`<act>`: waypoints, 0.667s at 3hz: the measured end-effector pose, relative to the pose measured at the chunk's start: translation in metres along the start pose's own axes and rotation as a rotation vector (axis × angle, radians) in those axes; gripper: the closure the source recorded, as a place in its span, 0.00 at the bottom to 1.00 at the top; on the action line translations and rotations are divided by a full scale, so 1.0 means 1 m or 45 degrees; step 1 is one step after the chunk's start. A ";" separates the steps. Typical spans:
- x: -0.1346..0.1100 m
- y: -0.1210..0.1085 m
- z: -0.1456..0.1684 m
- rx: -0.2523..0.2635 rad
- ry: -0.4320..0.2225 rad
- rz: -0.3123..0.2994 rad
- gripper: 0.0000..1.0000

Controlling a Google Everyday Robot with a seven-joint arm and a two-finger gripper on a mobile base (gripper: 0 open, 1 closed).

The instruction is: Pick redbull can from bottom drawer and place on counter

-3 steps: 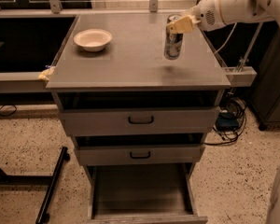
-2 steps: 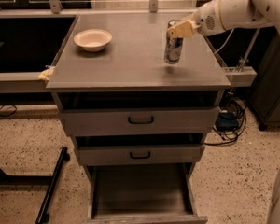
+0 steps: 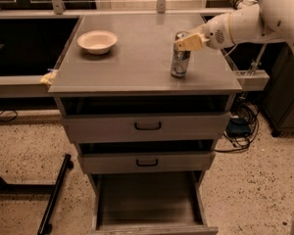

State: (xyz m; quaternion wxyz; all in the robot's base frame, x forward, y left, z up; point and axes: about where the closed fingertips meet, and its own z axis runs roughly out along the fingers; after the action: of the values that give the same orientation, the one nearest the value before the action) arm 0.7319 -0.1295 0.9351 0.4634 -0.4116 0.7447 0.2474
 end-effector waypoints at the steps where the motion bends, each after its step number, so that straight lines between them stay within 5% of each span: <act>1: 0.001 0.001 0.000 -0.002 0.000 -0.002 0.82; 2: 0.001 0.001 0.001 -0.002 0.000 -0.002 0.57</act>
Offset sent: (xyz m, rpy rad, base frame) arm -0.0003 0.0004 -0.0007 -0.0002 -0.0004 0.0020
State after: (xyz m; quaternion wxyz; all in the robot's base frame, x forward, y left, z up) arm 0.7316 -0.1290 0.9343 0.4633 -0.4125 0.7442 0.2478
